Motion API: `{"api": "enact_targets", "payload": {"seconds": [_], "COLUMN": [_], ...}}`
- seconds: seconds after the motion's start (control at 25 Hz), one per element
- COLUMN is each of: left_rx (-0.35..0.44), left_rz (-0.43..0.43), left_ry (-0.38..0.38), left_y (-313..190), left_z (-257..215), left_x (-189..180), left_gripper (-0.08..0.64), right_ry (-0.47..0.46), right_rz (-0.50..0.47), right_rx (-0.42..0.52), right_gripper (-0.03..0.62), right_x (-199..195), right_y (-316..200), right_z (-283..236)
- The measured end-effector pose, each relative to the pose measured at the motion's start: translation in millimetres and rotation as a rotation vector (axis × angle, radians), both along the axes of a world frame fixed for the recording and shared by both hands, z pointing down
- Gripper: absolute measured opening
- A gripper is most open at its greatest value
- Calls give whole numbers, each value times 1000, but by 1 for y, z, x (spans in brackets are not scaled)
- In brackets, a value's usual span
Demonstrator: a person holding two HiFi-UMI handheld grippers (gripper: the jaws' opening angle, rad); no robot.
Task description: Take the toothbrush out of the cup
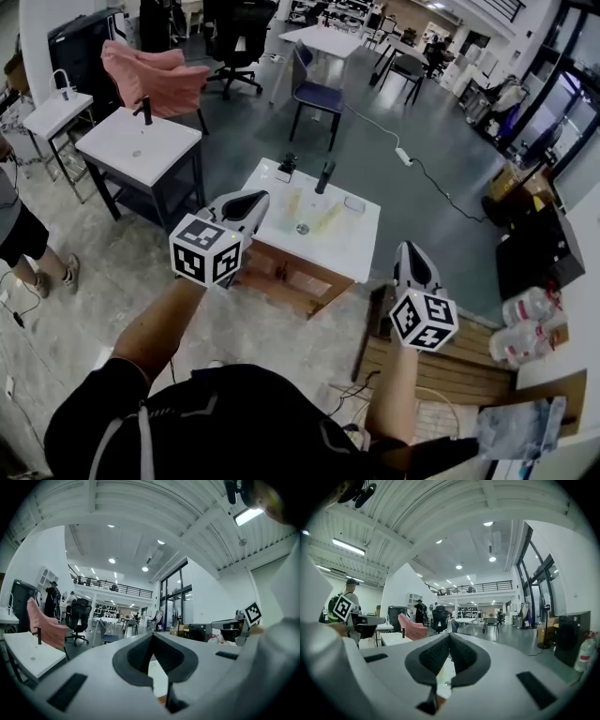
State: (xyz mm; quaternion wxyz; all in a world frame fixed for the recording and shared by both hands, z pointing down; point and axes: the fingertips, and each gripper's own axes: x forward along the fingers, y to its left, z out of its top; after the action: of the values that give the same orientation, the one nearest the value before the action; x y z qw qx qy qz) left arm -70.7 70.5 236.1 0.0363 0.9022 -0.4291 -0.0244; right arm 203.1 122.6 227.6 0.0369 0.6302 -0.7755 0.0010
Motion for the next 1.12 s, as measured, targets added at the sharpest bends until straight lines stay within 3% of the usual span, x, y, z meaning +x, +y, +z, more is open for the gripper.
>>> {"api": "enact_targets", "payload": {"seconds": [0.24, 0.72, 1.12], "left_rx": [-1, 14, 0], "left_rz": [3, 23, 56], "left_ry": [0, 43, 15], "left_y": [1, 0, -18], "left_z": [-1, -4, 9], "left_x": [-7, -31, -49], "left_gripper": [5, 5, 5], "right_ry": [-5, 19, 18], "right_rz": [2, 0, 28], "right_rx": [53, 8, 5], "right_gripper": [6, 6, 6], "right_x": [-6, -33, -55], "right_y": [2, -1, -10], "right_z": [-7, 0, 1]}}
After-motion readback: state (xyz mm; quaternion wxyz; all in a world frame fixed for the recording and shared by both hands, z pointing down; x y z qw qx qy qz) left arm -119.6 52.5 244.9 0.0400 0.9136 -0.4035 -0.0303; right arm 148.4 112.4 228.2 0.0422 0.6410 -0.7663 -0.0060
